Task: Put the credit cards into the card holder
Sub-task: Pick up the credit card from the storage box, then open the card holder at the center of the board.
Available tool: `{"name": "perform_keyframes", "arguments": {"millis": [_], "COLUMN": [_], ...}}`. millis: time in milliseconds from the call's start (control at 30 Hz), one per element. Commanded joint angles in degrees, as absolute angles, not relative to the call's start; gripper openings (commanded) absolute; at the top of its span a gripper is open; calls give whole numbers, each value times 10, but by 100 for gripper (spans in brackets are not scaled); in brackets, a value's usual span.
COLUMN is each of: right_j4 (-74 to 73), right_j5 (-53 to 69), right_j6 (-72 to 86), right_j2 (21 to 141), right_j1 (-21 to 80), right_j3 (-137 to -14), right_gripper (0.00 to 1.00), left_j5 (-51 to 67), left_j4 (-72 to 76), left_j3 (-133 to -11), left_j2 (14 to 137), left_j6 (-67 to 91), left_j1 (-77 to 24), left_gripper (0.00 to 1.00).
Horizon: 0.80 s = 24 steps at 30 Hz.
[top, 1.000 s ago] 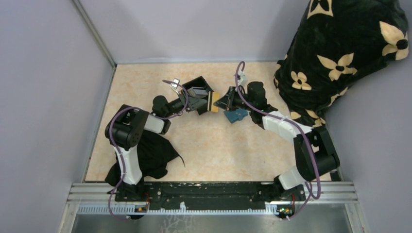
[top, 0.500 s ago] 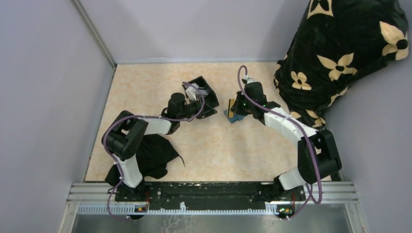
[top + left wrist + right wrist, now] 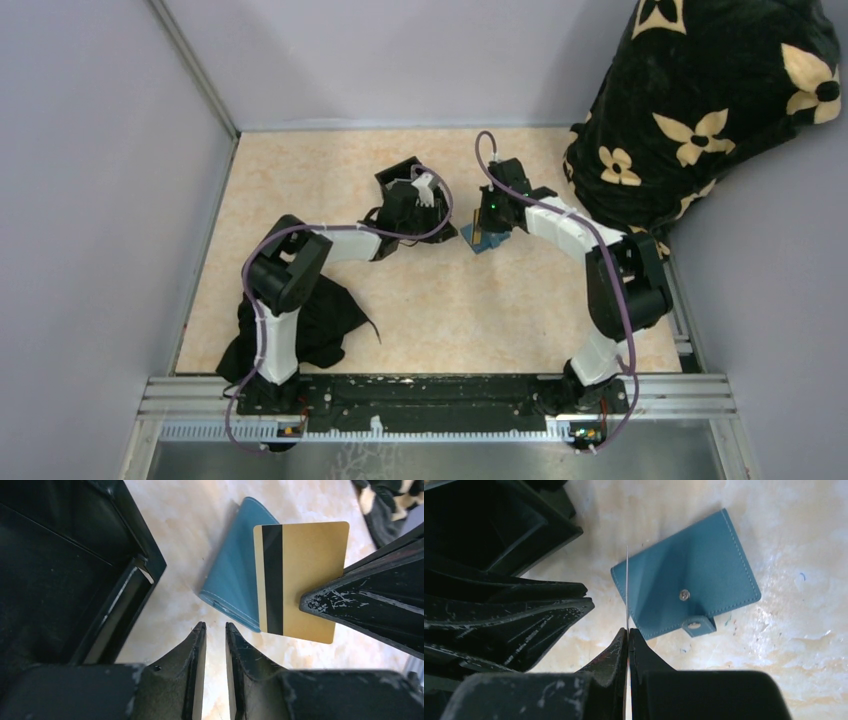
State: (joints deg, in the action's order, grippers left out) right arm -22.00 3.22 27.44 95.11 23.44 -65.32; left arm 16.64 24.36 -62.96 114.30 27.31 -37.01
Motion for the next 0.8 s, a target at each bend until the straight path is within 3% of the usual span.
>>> {"name": "perform_keyframes", "arguments": {"millis": [0, 767], "right_j4": [-265, -335], "right_j5": [12, 0], "right_j6": [264, 234], "right_j2": [981, 909], "right_j1": [227, 166], "right_j3": [-710, -639], "right_gripper": [0, 0], "left_j5": [113, 57], "left_j4": [183, 126], "left_j3": [-675, -798], "left_j2": [1167, 1247], "left_j6": [239, 206], "left_j1": [-381, -408], "left_gripper": [27, 35]}}
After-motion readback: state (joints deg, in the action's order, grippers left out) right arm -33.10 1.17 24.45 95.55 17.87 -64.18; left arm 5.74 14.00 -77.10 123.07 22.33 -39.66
